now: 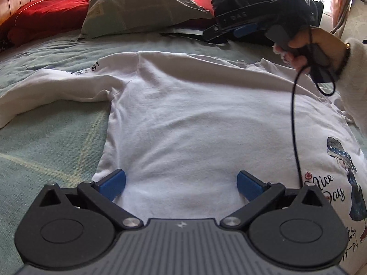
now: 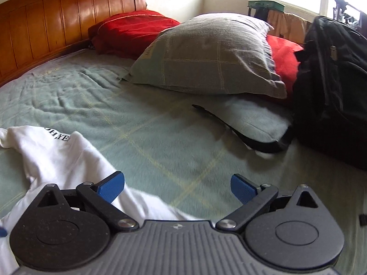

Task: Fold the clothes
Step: 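Move the open right gripper toward the T-shirt sleeve by the pillow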

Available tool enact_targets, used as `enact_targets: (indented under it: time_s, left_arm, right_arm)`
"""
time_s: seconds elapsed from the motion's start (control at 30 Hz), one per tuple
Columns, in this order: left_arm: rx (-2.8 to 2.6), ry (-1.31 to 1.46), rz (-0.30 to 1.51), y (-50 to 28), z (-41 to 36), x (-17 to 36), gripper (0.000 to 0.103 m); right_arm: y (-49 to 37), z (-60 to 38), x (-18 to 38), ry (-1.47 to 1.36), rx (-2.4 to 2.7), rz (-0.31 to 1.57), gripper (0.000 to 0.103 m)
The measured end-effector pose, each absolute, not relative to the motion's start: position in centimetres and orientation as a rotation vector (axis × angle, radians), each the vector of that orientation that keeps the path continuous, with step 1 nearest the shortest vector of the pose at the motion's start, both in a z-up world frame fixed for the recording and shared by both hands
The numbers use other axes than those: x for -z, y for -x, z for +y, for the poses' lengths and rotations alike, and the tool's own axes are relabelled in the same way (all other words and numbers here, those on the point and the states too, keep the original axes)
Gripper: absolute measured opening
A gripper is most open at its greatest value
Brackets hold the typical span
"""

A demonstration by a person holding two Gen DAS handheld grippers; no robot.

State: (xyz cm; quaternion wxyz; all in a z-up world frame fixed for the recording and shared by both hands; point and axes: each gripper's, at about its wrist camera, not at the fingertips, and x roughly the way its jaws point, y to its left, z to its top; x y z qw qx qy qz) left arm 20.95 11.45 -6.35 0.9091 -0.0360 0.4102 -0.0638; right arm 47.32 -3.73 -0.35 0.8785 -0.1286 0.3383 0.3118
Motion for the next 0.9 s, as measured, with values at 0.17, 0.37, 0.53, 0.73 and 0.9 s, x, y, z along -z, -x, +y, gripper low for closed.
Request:
enact_targets:
  time_s: [0.17,0.37,0.53,0.73,0.9]
  left_arm:
    - [0.147,0.077,0.837,-20.8,11.7,6.4,0.102]
    - [0.149,0.079,0.827,-20.8,11.8,6.6,0.102]
    - [0.139,0.071,0.832,-20.8,11.7,6.1,0.102]
    - [0.138,0.036,0.829,-20.7,11.3,6.5,0.102]
    - [0.145,0.042,0.824,-20.6,11.5,6.5,0.102]
  right_arm:
    - [-48.7,-0.4,1.8,0.36,-0.721,0.715,0.097]
    - [-48.4,2.0,3.4,0.483,-0.742,0.698,0.093]
    - [-47.7,1.9,3.8,0.462,-0.81,0.72,0.092]
    - [-44.8,2.1,4.3,0.538,-0.864,0.692,0.092]
    - [-43.6,1.5,4.3,0.565,-0.886,0.673,0.092]
